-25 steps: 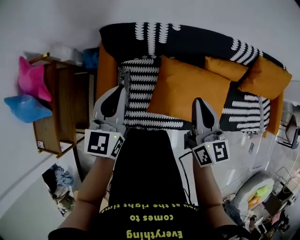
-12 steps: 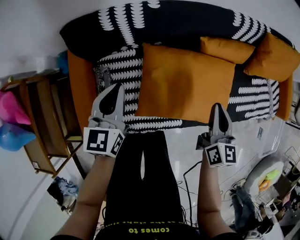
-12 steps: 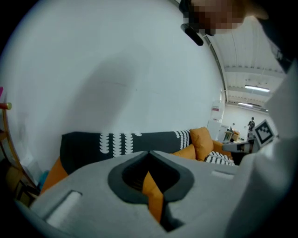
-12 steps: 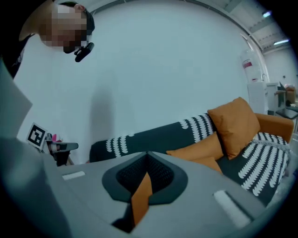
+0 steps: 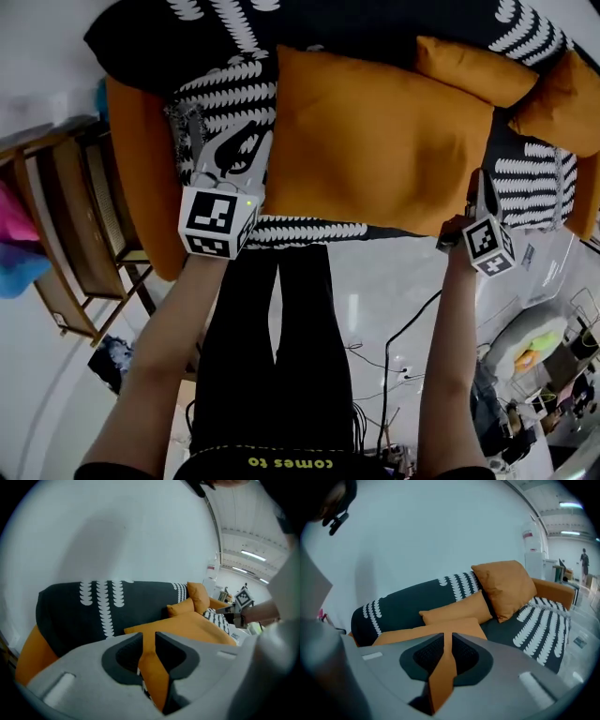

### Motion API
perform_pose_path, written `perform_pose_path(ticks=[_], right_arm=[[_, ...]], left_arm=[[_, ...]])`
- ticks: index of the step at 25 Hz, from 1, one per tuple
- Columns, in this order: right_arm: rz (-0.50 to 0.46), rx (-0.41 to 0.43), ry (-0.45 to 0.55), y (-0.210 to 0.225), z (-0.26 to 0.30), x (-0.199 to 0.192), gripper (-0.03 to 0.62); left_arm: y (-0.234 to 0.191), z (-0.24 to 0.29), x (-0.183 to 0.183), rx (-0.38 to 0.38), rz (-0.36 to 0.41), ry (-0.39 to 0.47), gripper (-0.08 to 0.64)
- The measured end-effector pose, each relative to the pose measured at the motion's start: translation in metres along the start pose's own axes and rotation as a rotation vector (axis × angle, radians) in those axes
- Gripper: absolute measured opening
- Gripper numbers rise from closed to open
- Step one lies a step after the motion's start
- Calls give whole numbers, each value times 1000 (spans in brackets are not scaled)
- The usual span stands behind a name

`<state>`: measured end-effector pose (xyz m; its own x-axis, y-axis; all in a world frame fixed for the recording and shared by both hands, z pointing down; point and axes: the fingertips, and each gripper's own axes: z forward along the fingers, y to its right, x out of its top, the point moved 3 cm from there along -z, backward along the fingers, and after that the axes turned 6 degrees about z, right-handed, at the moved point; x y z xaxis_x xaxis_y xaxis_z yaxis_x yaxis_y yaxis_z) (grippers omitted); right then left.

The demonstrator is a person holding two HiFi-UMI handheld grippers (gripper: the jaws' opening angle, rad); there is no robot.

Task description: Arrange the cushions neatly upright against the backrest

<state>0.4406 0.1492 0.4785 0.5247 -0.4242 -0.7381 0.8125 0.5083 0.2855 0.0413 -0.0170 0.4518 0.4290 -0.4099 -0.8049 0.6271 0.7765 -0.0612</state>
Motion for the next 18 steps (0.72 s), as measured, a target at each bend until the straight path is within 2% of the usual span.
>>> perform_pose_path(ticks=[2, 4, 6, 9, 12, 15, 18], right_arm=[[13, 7, -26, 4, 14, -5, 78], [-24, 24, -50, 7, 25, -11, 109], [-33, 35, -79, 15, 34, -20, 172], [-1, -9, -118, 37, 43, -42, 260], [-47, -32, -135, 46, 45, -53, 318], [-12, -3, -161, 50, 49, -57, 364], [-9, 11, -220, 53, 53, -63, 371]], left_arm=[[1, 9, -8, -9, -12, -10, 80], [4, 18, -17, -25, -41, -25, 102], [10, 31, -25, -63, -92, -31, 160], [19, 49, -39, -133, -172, -30, 237], [18, 65, -57, -137, -186, -94, 281], [15, 78, -70, -145, -227, -151, 344], [22, 87, -85, -174, -221, -211, 377]])
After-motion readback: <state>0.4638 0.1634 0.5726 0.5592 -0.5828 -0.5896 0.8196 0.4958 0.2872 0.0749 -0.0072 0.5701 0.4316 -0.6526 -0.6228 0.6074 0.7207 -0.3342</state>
